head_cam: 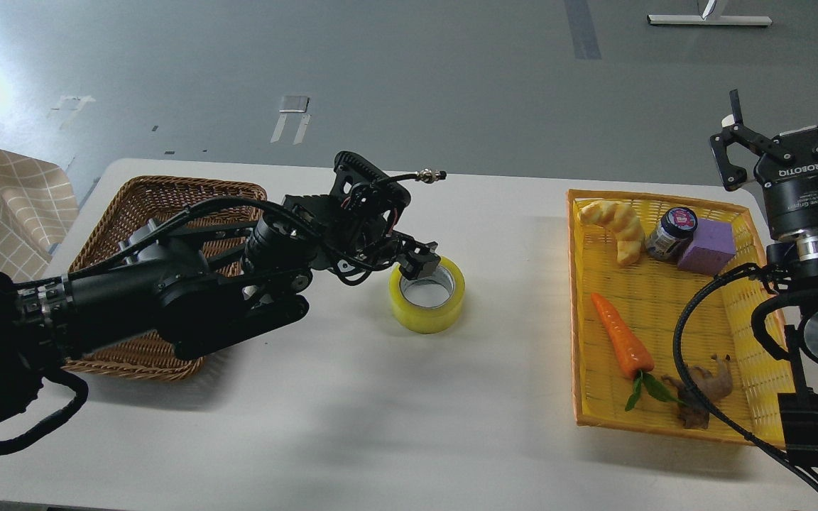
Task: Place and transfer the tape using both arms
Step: 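Swing the left gripper over to the tape roll on the table, then grip the tape roll through its hole with the left gripper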
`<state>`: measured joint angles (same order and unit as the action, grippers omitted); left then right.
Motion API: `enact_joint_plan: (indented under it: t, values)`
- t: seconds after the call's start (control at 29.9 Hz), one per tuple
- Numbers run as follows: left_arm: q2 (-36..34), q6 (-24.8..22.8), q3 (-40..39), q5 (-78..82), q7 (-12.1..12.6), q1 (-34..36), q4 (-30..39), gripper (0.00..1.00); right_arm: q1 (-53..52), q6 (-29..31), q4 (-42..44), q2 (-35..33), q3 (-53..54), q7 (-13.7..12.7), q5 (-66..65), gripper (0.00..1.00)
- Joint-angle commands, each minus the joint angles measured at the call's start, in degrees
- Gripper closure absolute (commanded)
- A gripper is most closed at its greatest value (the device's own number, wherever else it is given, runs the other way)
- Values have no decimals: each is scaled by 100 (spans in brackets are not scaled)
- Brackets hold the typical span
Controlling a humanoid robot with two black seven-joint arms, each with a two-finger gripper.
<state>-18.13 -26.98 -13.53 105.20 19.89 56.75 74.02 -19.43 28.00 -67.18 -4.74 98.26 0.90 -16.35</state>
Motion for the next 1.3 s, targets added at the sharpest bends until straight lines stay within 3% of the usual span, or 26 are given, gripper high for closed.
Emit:
enact_joint_plan:
  t: [0.0, 0.2, 1.1, 1.27]
  values:
    - [64, -18, 17, -17, 24, 12, -11, 2, 36, 0, 3, 0, 0, 16, 0, 0]
    - [292, -44, 17, -61, 15, -32, -388, 2, 71, 0, 3, 0, 0, 16, 0, 0]
    - [521, -88, 17, -255, -29, -305, -740, 3, 150, 0, -14, 0, 0, 130, 0, 0]
    - [591, -88, 26, -255, -37, -392, -977, 7, 176, 0, -14, 0, 0, 139, 0, 0]
